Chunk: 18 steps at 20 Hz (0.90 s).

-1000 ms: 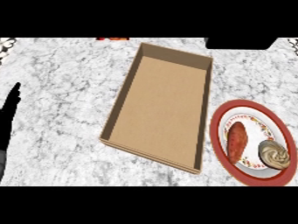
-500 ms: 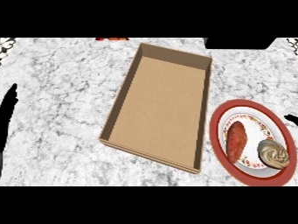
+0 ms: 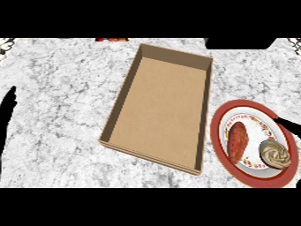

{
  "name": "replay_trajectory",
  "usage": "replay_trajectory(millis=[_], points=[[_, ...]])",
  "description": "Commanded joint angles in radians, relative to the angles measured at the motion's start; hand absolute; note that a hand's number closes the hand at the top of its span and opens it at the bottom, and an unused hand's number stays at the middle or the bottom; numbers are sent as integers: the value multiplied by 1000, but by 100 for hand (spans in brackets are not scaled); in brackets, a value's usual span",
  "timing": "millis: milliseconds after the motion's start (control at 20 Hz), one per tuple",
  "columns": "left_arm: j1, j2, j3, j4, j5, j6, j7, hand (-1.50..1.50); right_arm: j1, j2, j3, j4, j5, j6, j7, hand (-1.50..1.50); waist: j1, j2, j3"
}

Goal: Pick the cupcake from the plate and place it in the cardboard box

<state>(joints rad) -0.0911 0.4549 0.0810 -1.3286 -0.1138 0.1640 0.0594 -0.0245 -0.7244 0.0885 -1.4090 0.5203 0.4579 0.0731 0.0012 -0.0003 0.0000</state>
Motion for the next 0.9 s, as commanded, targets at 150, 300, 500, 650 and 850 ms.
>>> replay_trajectory(millis=[150,300,500,650,850], points=[[7,-40,22,-33,-45,-22,22,0,-5,42,-79,-23,19,86,-37,-150,-1,0,0],[14,-65,22,-53,-66,-9,40,0,18,80,-79,-100,21,109,-18,-150,-2,-1,0],[-15,-61,50,31,-73,-34,-17,0,30,114,-81,-171,28,132,-19,-150,-5,0,0],[40,-64,56,-79,-93,-37,19,0,21,145,-98,-209,28,189,34,-150,-1,-1,0],[52,-75,63,-118,-81,-58,48,0,2,173,-40,-128,133,165,54,-150,3,0,0]])
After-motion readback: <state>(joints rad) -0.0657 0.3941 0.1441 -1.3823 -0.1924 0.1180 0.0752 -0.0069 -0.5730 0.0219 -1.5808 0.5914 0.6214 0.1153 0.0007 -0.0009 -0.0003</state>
